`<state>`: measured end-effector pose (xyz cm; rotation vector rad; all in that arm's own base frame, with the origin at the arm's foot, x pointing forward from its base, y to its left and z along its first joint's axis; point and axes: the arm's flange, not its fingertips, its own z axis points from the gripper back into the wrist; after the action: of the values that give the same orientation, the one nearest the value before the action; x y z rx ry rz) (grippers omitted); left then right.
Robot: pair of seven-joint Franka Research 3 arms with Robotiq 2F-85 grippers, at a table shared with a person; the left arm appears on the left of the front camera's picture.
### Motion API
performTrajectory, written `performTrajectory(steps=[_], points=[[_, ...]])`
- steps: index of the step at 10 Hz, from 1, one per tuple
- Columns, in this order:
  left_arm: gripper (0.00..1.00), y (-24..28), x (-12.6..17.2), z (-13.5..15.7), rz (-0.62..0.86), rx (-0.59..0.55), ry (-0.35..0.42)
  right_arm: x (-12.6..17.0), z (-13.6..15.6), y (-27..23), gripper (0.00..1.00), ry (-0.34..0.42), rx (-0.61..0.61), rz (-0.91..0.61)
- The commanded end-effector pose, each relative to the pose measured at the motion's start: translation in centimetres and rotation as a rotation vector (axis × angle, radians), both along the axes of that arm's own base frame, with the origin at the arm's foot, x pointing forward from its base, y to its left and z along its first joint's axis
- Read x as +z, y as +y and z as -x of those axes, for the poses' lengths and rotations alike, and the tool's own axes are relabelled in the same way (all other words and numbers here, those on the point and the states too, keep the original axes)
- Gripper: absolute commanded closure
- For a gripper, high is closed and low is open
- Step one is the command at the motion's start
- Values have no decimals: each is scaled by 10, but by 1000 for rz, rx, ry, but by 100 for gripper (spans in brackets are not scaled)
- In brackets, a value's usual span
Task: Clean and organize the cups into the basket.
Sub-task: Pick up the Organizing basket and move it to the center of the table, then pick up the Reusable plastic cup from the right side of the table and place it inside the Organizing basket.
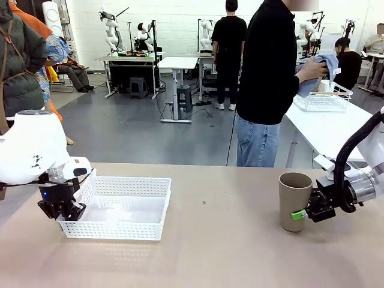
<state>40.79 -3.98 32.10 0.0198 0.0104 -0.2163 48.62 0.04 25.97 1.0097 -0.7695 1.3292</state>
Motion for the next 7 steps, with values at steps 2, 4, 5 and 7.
performTrajectory(steps=[2, 4, 5, 7], points=[[100, 0, 6, -2, 8, 41, 8, 3, -4, -5, 77, 26, -6, 18], [100, 1, 7, -3, 14, 55, 4, 7, 0, -10, 100, 27, -20, 16], [100, -1, 7, -3, 13, 57, -10, 12, 4, -13, 100, 29, -37, 21], [100, -17, 12, -1, 19, 154, -2, 47, 28, -20, 75, 80, -141, 25]])
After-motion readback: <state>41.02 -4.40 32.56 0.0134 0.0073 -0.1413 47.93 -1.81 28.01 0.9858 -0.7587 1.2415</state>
